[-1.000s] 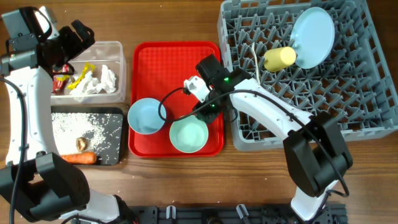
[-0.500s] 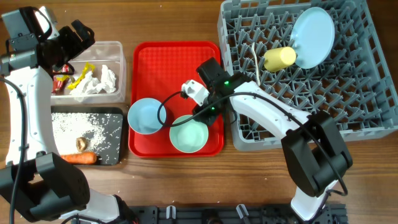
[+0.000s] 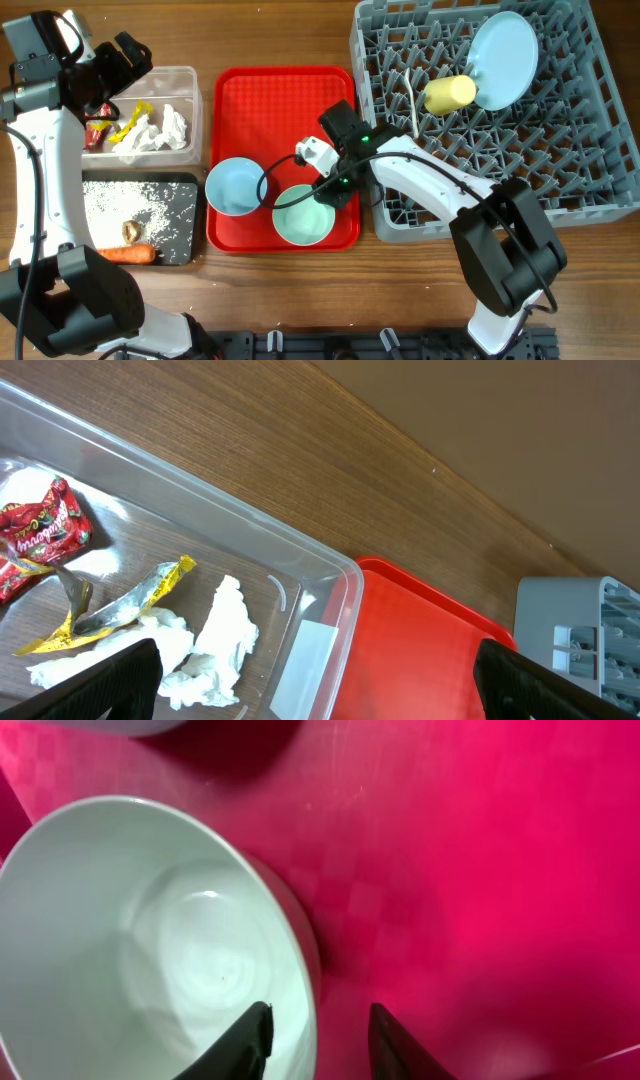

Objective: Sort waste into correct bins and load items into the dishwasher rack
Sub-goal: 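Lift the mint bowl and place it upside down in the rack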

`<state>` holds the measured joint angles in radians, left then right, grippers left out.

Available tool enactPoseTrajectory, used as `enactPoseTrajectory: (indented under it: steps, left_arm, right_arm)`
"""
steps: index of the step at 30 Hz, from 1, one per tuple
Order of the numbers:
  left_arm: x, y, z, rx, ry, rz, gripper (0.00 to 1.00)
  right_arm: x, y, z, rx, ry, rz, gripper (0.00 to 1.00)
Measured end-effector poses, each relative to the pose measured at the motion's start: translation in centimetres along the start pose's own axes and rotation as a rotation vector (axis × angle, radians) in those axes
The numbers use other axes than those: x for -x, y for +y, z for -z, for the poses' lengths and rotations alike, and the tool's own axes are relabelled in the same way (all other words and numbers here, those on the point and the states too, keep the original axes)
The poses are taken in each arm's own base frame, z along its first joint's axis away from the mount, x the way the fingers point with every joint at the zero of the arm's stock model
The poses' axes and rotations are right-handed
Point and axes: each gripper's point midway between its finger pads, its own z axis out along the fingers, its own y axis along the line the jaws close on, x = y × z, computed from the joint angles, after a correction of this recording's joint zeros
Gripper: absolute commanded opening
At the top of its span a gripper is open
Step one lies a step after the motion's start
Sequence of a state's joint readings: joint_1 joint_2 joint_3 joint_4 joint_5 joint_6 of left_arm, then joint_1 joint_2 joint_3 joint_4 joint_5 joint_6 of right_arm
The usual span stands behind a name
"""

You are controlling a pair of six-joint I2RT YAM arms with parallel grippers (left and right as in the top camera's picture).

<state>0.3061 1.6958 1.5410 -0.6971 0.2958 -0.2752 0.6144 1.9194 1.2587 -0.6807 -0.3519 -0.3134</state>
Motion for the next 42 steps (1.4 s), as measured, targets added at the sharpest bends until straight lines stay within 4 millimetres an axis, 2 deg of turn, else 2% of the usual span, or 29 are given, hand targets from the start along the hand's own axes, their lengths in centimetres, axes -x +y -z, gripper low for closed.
enactPoseTrajectory:
  steps: [5,9,13,15,16,17,18,20,23,26,30,34,36,38,42]
  left_arm:
    - [0.0,0.0,0.0,0.000,0.000,0.000,1.00]
    - [0.0,0.0,0.0,0.000,0.000,0.000,1.00]
    - [0.0,0.0,0.0,0.000,0.000,0.000,1.00]
    - [0.0,0.0,0.0,0.000,0.000,0.000,1.00]
    - [0.0,0.0,0.0,0.000,0.000,0.000,1.00]
    - [0.0,0.0,0.0,0.000,0.000,0.000,1.00]
    - [0.0,0.0,0.0,0.001,0.002,0.001,1.00]
    - [-0.1,0.0,0.0,0.001,0.002,0.001,1.00]
    - [-0.1,0.0,0.0,0.001,0.002,0.001,1.00]
    - [-0.1,0.0,0.0,0.001,0.002,0.001,1.00]
    - [-0.1,0.0,0.0,0.001,0.002,0.001,1.00]
    - [-0.1,0.0,0.0,0.001,0.003,0.001,1.00]
    - [-0.1,0.0,0.0,0.001,0.003,0.001,1.00]
    - [0.0,0.0,0.0,0.001,0.002,0.001,1.00]
    - [-0.1,0.0,0.0,0.001,0.002,0.001,1.00]
  right_arm:
    - [1.6,-0.4,0.2,-0.014,-0.056,0.002,0.04]
    - [4.1,-1.4,1.7,-0.078,-0.109,0.019,0.04]
    - [7.9,-5.6,5.2,-0.341,-0.192,0.039,0.04]
    - [9.8,-8.3,7.8,-0.521,-0.255,0.034,0.04]
    - [11.4,-10.8,11.3,-0.718,-0.322,0.014,0.04]
    - [12.8,-12.3,13.6,-0.840,-0.388,0.011,0.04]
    - [13.5,-13.8,16.2,-0.968,-0.433,0.001,0.04]
    - [13.9,-15.9,19.9,-1.124,-0.478,-0.020,0.04]
    - [13.1,-19.0,24.3,-1.279,-0.520,-0.074,0.04]
    - [10.8,-22.4,27.6,-1.385,-0.520,-0.149,0.04]
    - [6.5,-26.8,30.7,-1.485,-0.430,-0.213,0.04]
    - [3.6,-30.1,33.1,-1.579,-0.402,-0.249,0.04]
    - [2.6,-31.8,32.9,-1.614,-0.359,-0.237,0.04]
    - [2.0,-33.7,30.4,-1.618,-0.261,-0.180,0.04]
    - [1.5,-35.4,25.8,-1.599,-0.116,-0.088,0.04]
